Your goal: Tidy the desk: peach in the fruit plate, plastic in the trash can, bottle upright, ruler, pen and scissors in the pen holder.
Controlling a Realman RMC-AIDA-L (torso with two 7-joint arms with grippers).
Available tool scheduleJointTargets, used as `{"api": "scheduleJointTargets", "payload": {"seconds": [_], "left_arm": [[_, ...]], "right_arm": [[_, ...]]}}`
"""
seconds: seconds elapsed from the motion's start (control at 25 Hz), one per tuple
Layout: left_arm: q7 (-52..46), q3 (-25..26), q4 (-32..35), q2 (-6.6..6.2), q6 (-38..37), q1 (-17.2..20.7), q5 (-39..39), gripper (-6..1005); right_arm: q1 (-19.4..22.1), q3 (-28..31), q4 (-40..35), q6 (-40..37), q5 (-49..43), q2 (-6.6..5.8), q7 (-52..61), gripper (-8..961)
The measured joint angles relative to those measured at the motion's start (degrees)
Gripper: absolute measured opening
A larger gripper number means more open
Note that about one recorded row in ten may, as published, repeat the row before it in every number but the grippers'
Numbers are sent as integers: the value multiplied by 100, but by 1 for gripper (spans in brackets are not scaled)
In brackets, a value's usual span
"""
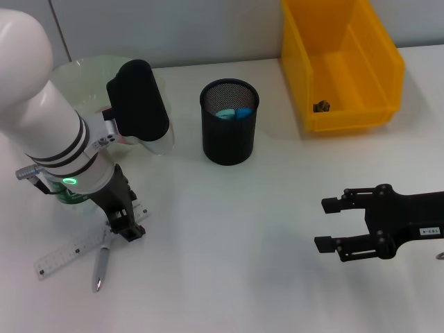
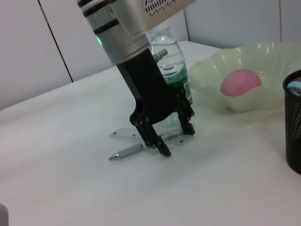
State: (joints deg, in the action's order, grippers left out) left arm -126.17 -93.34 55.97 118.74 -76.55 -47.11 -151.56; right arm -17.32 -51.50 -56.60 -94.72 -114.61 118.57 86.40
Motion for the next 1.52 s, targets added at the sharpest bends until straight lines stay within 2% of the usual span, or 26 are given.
{"api": "scheduleJointTargets", "payload": {"seconds": [0.68,0.96,1.04,1.24,1.4,1.44,1.48,1.52], "left_arm": [[-45,0,-56,9,33,-44,-8,515],[-78,-15,-14,9,40,-54,2,383],[-129,-33,54,9,27,-56,-1,384],[-231,-95,452,15,-84,39,-8,385],[-355,-160,1228,23,-356,247,22,386],[-355,-160,1228,23,-356,247,22,386],[-447,-229,1586,24,-452,323,25,387],[-447,-229,1586,24,-452,323,25,387]], "right_arm": [[0,0,9,6,0,10,-1,762],[0,0,9,6,0,8,-1,762],[0,0,9,6,0,6,-1,762],[11,0,16,6,0,0,-1,761],[16,0,18,11,0,-1,-1,761],[15,0,18,11,0,-1,-1,761],[8,0,18,13,0,-1,0,761],[8,0,18,13,0,-1,0,761]]}}
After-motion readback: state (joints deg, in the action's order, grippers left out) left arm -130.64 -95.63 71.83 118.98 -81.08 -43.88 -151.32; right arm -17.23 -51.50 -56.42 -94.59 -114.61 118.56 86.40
